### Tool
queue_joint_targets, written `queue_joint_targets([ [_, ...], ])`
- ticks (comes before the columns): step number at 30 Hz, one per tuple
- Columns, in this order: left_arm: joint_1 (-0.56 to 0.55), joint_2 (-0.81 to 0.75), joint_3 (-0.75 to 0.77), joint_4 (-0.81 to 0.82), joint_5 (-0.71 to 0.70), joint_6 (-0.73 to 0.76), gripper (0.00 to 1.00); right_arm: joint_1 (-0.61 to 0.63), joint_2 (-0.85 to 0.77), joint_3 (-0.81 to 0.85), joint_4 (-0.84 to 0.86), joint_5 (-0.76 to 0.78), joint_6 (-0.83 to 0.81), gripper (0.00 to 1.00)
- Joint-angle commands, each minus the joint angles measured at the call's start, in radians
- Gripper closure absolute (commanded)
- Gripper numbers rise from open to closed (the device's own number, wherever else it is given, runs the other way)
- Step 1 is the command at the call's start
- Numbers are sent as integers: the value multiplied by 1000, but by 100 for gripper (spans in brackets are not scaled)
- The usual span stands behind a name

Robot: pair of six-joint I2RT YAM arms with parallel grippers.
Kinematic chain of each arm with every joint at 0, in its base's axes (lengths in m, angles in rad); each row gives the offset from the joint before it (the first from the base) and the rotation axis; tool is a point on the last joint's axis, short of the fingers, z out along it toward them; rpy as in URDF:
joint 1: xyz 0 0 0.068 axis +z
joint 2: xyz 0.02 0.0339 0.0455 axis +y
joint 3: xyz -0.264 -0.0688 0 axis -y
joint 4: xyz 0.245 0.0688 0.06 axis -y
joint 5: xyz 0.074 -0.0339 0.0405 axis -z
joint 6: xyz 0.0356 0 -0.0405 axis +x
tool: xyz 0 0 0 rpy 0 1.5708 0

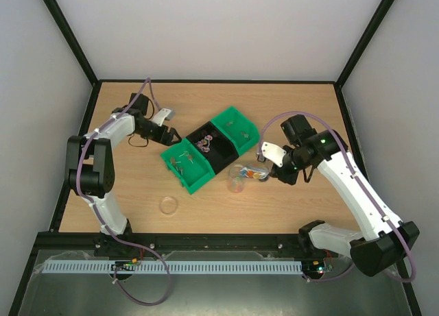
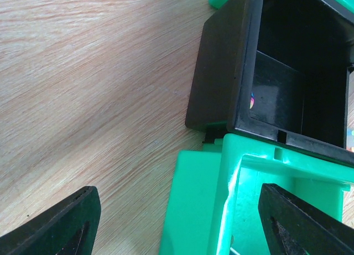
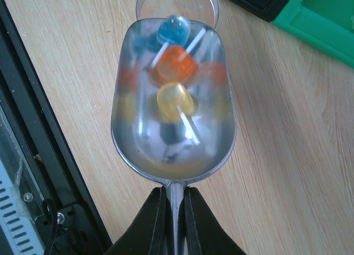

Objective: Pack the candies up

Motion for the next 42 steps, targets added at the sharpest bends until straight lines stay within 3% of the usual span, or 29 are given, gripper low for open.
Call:
queue_joint_targets([
  [1,-1,2,-17,6,24,-8,19,-4,18,48,-93,12,-26,99],
  [22,-1,1,-24,-12,25,26,19,10,44,112,-114,25,-12,99],
  [30,-43,-16,-27,-86,-52,151,18,10,24,136,70,-67,222,99],
  [42,-84,3,4,-67,-272,148,20,-90,18,-80,432,57,408,99],
])
